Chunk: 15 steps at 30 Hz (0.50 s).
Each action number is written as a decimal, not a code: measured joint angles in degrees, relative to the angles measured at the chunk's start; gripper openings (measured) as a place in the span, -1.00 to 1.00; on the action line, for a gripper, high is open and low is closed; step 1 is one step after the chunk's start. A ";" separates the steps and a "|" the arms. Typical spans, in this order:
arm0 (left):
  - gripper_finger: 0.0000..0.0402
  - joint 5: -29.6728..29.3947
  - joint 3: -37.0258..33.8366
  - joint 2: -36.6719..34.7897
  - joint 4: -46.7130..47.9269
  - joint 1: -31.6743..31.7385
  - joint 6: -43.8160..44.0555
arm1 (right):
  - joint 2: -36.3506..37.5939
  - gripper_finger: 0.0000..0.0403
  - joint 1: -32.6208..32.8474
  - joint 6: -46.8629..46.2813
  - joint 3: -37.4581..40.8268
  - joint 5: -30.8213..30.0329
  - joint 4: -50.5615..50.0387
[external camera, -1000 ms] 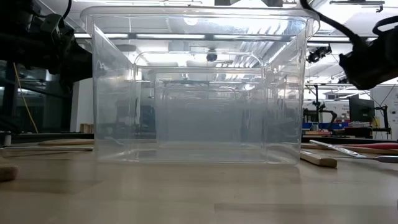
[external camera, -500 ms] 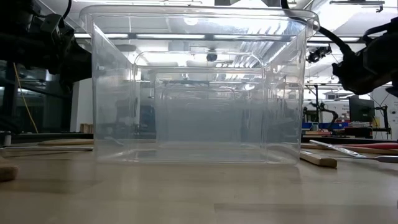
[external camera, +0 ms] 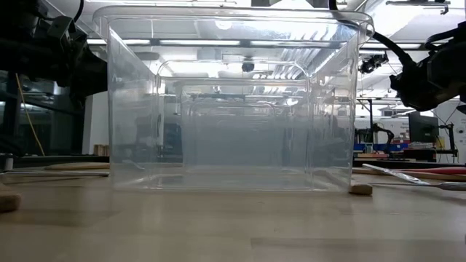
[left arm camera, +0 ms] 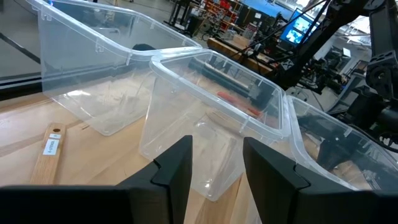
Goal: Pick & Place Kitchen Items
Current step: Put the silver knife into the bottom transparent bin
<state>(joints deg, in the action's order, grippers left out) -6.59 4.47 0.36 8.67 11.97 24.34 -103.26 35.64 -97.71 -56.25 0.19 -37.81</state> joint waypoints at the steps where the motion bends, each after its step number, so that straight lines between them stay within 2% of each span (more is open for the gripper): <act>1: -0.29 0.00 0.00 0.00 -0.02 0.01 0.00 | 0.00 -0.80 0.00 0.01 0.00 0.00 -0.11; 15: -0.29 0.00 0.00 0.00 -0.02 0.00 0.00 | 3.03 -0.81 -0.07 -1.43 0.26 -0.60 -4.36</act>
<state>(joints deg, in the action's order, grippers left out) -6.59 4.47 0.36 8.64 11.97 24.34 -100.23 35.57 -99.14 -55.99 -0.41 -42.17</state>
